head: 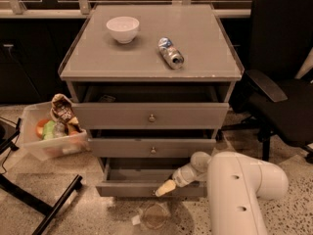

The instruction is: Open bottom drawer

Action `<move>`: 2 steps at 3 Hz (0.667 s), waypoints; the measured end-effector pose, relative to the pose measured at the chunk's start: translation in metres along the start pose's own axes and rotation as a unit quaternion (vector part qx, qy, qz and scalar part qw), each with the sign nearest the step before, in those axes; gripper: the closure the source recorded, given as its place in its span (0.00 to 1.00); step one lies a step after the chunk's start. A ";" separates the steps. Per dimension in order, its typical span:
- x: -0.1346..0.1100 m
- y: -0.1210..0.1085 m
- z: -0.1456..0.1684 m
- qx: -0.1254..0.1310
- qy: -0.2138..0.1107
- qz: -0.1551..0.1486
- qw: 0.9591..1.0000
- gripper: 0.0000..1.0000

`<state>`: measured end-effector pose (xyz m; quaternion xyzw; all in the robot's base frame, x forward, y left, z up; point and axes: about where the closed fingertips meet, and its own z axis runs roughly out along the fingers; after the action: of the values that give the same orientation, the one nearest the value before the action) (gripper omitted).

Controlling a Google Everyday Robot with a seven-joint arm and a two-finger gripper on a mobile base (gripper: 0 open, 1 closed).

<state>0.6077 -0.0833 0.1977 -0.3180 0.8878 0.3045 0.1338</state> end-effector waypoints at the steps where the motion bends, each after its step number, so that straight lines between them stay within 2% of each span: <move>1: 0.006 -0.003 0.005 -0.005 0.042 -0.009 0.999 0.00; 2: 0.014 -0.003 0.004 -0.007 0.071 -0.017 0.997 0.00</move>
Offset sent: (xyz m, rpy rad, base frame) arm -0.0133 -0.0160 -0.0093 -0.1288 0.1014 0.1400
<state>0.5991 -0.0893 0.1872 -0.3547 0.8875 0.2849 0.0731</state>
